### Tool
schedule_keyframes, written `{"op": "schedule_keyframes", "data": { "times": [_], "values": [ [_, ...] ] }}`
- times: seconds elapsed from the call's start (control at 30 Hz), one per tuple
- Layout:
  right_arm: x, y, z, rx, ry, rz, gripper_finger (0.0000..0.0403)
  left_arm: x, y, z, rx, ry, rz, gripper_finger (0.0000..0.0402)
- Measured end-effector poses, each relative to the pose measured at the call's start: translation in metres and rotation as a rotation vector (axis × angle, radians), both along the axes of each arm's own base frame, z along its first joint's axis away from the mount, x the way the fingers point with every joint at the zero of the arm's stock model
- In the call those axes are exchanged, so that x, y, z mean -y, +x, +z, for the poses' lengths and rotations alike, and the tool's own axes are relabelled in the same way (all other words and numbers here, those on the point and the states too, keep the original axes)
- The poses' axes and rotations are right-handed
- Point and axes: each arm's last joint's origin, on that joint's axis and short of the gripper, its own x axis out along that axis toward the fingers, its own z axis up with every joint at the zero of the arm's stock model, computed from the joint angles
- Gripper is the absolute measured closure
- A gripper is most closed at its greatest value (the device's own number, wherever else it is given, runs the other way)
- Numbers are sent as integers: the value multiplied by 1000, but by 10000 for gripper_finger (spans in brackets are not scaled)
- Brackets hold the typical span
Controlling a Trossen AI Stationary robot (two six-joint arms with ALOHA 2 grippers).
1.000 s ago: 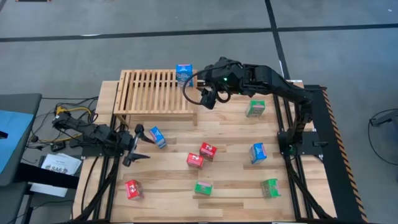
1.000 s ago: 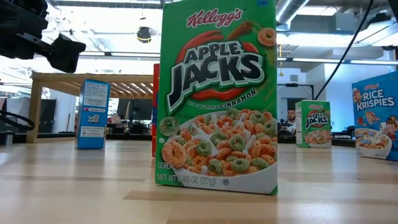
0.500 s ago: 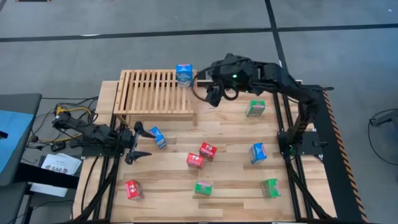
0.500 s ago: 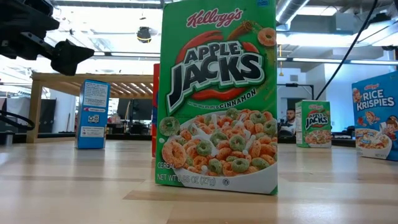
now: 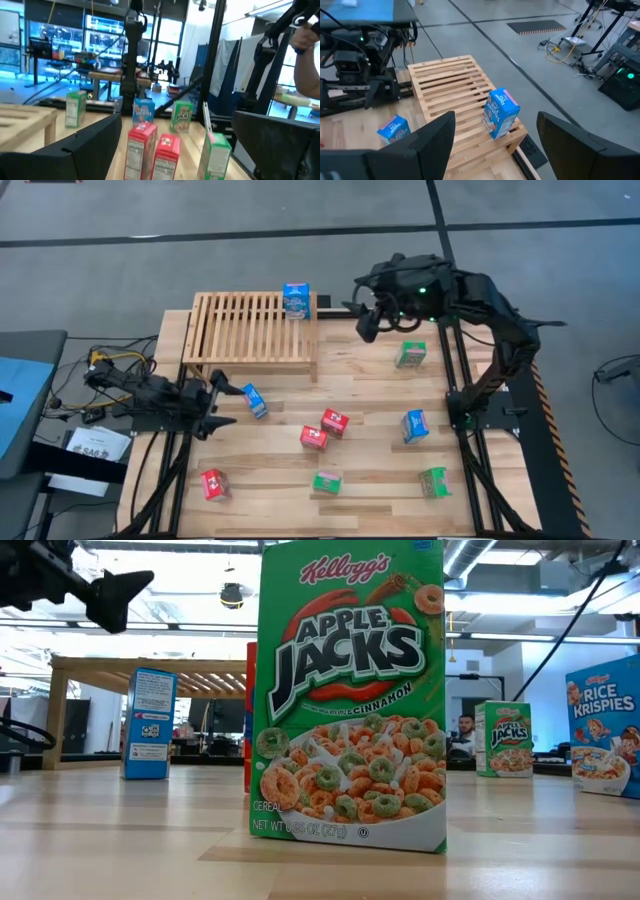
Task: Stack cereal on shelf
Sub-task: Put the middle red cereal box on the shelf
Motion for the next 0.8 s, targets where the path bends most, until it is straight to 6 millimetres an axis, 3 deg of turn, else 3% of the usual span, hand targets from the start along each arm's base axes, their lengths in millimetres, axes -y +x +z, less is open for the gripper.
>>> {"op": "schedule_keyframes", "data": {
  "times": [0.2,0.4,0.8],
  "values": [
    [-1,-6,3,12,-1,1,97,-1,1,27,-17,46,62,33],
    [-1,-8,-1,-45,3,2,97,2,16,52,-131,114,159,34],
    [-18,-17,-9,-137,42,44,97,22,72,62,-356,195,165,34]
  ]
}}
